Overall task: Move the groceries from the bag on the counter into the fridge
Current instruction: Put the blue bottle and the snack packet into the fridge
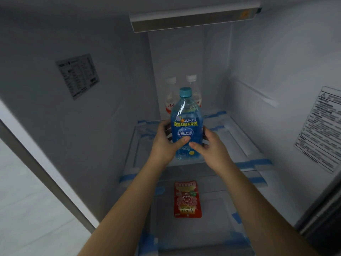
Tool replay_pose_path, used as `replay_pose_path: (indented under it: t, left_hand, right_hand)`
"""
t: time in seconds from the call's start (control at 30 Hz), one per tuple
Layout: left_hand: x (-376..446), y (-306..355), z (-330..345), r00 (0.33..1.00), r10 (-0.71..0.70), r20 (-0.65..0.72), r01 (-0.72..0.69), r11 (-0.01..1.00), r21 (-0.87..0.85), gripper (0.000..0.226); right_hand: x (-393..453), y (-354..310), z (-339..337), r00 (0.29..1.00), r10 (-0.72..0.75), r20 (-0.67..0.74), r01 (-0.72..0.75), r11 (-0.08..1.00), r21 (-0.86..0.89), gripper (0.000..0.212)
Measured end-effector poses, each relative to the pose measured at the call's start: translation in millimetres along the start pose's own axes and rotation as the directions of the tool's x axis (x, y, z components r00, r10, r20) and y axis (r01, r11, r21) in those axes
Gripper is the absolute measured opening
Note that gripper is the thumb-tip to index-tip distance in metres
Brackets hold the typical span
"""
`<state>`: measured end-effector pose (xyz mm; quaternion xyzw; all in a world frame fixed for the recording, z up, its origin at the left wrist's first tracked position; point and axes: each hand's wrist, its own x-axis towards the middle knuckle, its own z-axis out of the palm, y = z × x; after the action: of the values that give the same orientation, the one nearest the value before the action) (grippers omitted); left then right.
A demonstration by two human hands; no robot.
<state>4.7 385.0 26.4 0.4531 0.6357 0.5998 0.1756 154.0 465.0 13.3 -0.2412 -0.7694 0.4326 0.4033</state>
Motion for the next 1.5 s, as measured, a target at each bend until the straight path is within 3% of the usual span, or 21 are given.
replay_pose_path:
  t: [0.23, 0.5, 0.83, 0.97, 1.1, 1.17, 1.3, 1.43, 1.5]
  left_hand:
    - [10, -11, 9, 0.993, 0.074, -0.093, -0.061, 0.989, 0.134, 0.075]
    - [21, -11, 14, 0.986, 0.109, -0.130, -0.089, 0.984, 0.152, 0.078]
    - [12, -3, 5, 0.990, 0.096, -0.101, -0.072, 0.972, 0.225, 0.089]
    - [-10, -6, -3, 0.993, 0.016, -0.114, 0.011, 0.972, 0.235, 0.069]
    - [-39, -5, -11, 0.996, 0.088, -0.023, -0.076, 0.945, 0.319, 0.053]
    - [-54, -4, -14, 0.986, 0.151, 0.072, -0.167, 0.896, 0.412, 0.052]
    - [-85, -7, -27, 0.929, 0.304, 0.211, -0.365, 0.659, 0.658, 0.052]
    - [-117, -14, -31, 0.849, 0.374, 0.374, -0.523, 0.488, 0.699, 0.054]
    - [-131, -20, -27, 0.821, 0.379, 0.427, -0.567, 0.459, 0.683, 0.055]
  right_hand:
    - [17, 5, 6, 0.999, 0.018, -0.042, -0.024, 0.990, -0.141, 0.047]
    - [27, 12, 17, 0.989, 0.029, -0.145, -0.062, 0.973, -0.224, 0.040]
    - [8, -6, 6, 0.990, 0.134, -0.049, -0.143, 0.933, -0.331, 0.045]
    - [-16, -12, -3, 0.982, 0.172, -0.075, -0.187, 0.864, -0.467, 0.054]
    - [-47, -26, -9, 0.994, 0.096, -0.052, -0.106, 0.754, -0.649, 0.053]
    - [-61, -33, -11, 0.997, 0.062, -0.045, -0.076, 0.700, -0.710, 0.051]
    - [-90, -39, -12, 0.996, 0.087, -0.007, -0.064, 0.674, -0.736, 0.049]
    - [-129, -38, -8, 0.994, 0.105, 0.031, -0.039, 0.607, -0.794, 0.050]
    - [-150, -35, -7, 0.994, 0.105, 0.031, -0.036, 0.576, -0.817, 0.051]
